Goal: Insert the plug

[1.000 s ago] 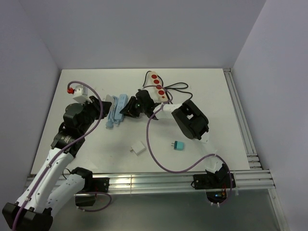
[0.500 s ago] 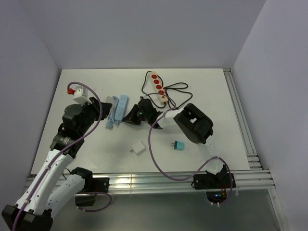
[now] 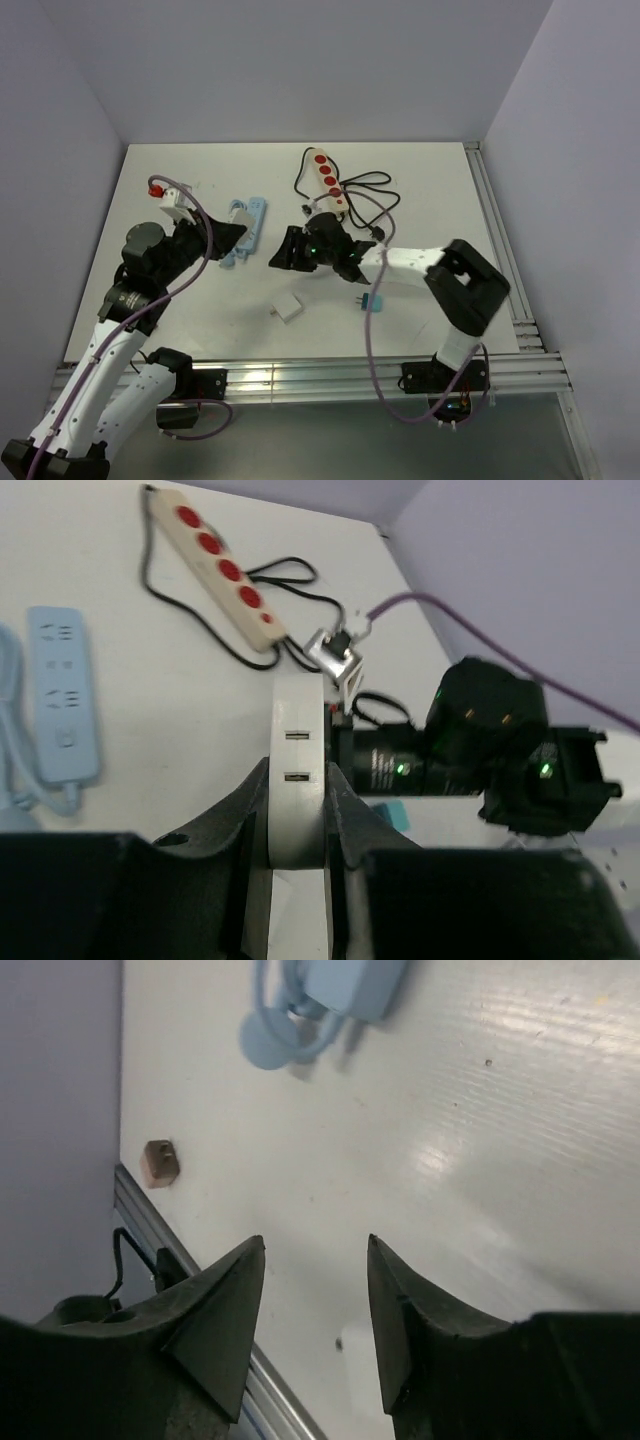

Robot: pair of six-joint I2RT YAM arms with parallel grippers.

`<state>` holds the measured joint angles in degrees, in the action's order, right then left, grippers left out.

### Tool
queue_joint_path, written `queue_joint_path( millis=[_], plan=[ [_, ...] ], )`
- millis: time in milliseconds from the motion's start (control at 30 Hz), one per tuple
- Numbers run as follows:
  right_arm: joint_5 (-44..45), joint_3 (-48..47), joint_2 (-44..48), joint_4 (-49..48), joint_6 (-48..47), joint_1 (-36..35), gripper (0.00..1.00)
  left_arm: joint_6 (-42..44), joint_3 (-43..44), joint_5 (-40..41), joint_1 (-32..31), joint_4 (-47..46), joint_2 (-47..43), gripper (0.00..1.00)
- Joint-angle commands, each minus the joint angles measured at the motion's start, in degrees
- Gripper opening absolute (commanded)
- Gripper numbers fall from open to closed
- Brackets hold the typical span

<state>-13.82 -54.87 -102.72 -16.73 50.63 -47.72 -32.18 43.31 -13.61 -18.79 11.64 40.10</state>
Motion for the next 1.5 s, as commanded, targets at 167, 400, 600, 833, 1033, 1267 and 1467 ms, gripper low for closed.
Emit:
queue_joint_path(
  millis=[167, 400, 600, 833, 1033, 1267, 1467],
  plan=[
    [-2.3, 9.7, 29.3, 10.8, -12.5, 5.4, 0.58, -6.3, -6.0, -31.5, -0.1, -16.5, 0.1, 0.00],
    [-21.0, 11.5, 41.7, 12.9, -16.5, 9.3, 0.60, -8.5, -10.3, -38.2, -4.5, -23.8, 2.0, 0.00],
    [-31.7, 10.1, 45.0, 12.7, -22.9, 9.2, 0.61, -9.6, -9.1, -37.8, -14.4, -27.3, 5.4, 0.00],
    [-39.3, 8.5, 45.4, 13.5, -24.6, 8.1, 0.61, -5.6, -6.0, -35.0, -19.5, -20.7, 6.7, 0.00],
    [-29.3, 7.9, 49.4, 19.5, -26.6, 7.6, 0.60, -5.0, -5.4, -34.6, -19.9, -19.3, 6.0, 0.00],
    [-23.2, 4.4, 51.1, 23.5, -25.3, 8.3, 0.60, -3.2, -4.6, -34.7, -20.6, -16.2, 6.2, 0.00],
    [-34.4, 0.5, 48.7, 23.7, -25.8, 9.2, 0.61, -2.4, -4.0, -35.3, -21.1, -15.2, 6.7, 0.00]
  ],
)
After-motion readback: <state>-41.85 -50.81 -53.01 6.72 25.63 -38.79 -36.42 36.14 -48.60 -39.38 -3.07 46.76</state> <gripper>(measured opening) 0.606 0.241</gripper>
